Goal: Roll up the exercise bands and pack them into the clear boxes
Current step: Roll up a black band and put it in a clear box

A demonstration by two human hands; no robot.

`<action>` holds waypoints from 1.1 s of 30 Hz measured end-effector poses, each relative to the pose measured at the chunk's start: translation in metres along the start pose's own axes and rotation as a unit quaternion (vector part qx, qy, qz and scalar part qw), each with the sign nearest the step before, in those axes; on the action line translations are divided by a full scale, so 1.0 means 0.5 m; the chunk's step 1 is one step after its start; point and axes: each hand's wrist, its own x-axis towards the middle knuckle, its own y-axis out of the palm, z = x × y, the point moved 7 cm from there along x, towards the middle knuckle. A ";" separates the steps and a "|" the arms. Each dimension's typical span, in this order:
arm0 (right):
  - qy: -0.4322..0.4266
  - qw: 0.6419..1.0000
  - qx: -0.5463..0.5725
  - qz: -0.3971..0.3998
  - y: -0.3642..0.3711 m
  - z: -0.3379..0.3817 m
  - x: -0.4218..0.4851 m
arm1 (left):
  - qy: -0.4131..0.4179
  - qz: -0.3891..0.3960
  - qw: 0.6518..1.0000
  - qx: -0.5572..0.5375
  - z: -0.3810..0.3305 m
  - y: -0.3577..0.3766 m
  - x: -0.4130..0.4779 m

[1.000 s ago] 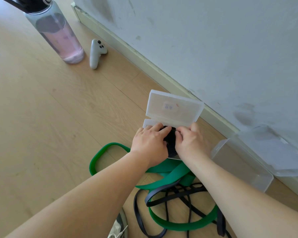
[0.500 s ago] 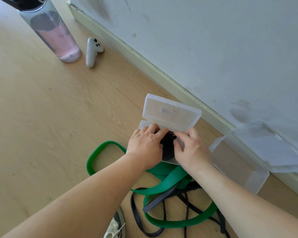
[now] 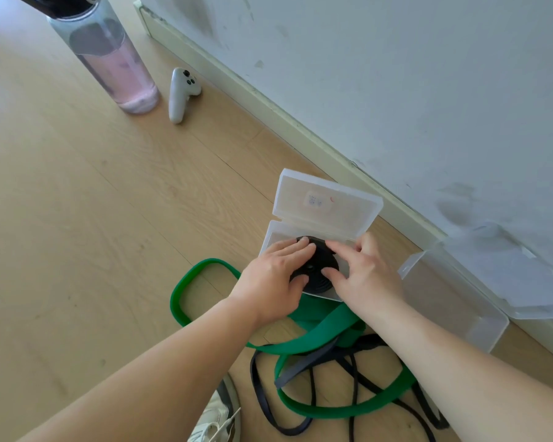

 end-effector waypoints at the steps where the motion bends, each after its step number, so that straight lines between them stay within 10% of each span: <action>1: -0.018 1.000 -0.015 0.004 0.000 0.004 -0.004 | -0.006 0.011 1.000 0.008 0.004 0.008 -0.001; 33: 0.012 0.994 -0.112 0.006 0.011 -0.013 -0.015 | -0.035 0.088 0.986 0.140 -0.013 0.027 0.031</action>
